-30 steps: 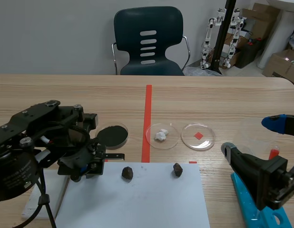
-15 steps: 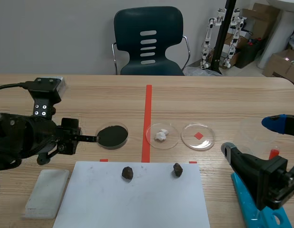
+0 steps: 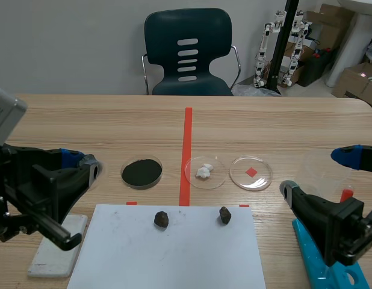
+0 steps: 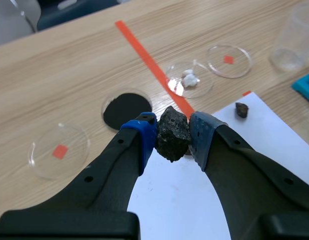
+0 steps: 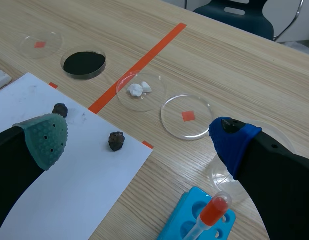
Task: Pick up the left mineral with the left hand
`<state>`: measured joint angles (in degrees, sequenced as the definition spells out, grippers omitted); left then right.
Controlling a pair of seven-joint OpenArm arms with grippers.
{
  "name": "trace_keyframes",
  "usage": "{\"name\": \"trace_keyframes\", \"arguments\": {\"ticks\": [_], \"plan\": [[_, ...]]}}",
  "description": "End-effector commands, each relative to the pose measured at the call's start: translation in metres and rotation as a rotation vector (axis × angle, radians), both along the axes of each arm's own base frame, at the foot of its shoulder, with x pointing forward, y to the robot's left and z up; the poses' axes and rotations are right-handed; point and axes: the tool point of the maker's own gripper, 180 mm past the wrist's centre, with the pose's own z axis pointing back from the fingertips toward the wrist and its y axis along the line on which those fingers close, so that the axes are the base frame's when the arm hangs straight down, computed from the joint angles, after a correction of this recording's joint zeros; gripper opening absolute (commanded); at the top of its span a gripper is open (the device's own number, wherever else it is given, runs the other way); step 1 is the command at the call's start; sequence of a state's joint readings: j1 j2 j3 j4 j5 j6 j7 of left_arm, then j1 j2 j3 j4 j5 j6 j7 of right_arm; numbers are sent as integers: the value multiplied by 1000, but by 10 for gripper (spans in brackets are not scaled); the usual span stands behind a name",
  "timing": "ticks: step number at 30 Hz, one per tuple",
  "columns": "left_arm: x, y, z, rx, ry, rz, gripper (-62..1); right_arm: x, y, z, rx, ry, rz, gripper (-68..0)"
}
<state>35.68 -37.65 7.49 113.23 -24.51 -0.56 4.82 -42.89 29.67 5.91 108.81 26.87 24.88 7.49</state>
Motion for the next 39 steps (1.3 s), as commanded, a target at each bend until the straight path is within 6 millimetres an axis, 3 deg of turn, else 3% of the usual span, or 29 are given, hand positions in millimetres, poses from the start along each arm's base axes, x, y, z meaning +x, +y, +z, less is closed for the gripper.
{"name": "trace_keyframes", "arguments": {"ticks": [1,9,16,39], "plan": [[-4,-5,13,-27,-46,-19,-519,3,2,11,17,-36,5,-84],[-40,-17,28,44,-144,-129,-519,3,2,11,17,-36,5,-84],[-59,-23,22,56,-109,-170,-519,3,2,11,17,-36,5,-84],[-61,-23,19,58,-95,-168,-519,3,2,11,17,-36,5,-84]]}}
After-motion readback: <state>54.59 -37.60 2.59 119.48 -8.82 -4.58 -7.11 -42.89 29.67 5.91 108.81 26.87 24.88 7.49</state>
